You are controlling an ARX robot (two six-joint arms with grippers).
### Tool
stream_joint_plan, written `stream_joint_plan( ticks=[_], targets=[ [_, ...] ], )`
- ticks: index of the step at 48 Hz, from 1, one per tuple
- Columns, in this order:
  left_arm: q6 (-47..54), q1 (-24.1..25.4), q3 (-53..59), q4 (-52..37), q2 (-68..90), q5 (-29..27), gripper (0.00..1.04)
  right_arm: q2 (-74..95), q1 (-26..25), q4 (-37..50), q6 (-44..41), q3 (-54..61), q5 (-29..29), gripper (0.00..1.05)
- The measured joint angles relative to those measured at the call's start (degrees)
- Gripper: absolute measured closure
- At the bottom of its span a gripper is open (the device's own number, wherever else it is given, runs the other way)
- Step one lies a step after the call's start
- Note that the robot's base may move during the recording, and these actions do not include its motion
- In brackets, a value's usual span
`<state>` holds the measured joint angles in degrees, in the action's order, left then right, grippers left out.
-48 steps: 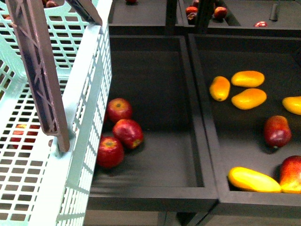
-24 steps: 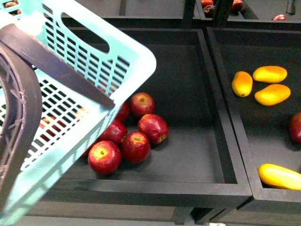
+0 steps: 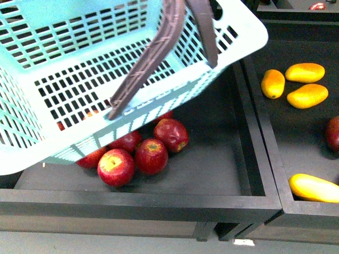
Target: Pick mango and avocado into basket
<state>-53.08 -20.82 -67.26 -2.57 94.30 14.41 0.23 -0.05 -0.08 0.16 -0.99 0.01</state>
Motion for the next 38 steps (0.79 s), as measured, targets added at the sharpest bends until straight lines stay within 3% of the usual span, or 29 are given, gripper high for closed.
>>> stream_joint_plan(
  ticks=[13,27,28,32,38],
  targets=[
    [-1.64,-6.71,-3.23,-1.07,1.64,1.86,0.88,0.00,0.00,0.00,0.00,0.00,-0.02,0.09],
    [-1.66,-7.78,-3.30,-1.22,1.62,2.03,0.88,0.00,0.00,0.00,0.00,0.00,0.00,0.09],
    [-1.64,-7.78,-3.30,-1.22,1.62,1.97,0.88,0.20,-0.11,-0.24,0.15,-0.07,-0.66,0.09],
    [-1.57,-7.52,-3.32,-1.22,1.62,1.33,0.88,9.09,-5.90,-6.84,2.49,-3.48,-13.57,0.09],
    [-1.66,-7.54,-3.30,-1.22,1.62,1.70,0.88,27.28,-14.86,4.87,3.80,-6.38,-20.24,0.09]
  ],
)
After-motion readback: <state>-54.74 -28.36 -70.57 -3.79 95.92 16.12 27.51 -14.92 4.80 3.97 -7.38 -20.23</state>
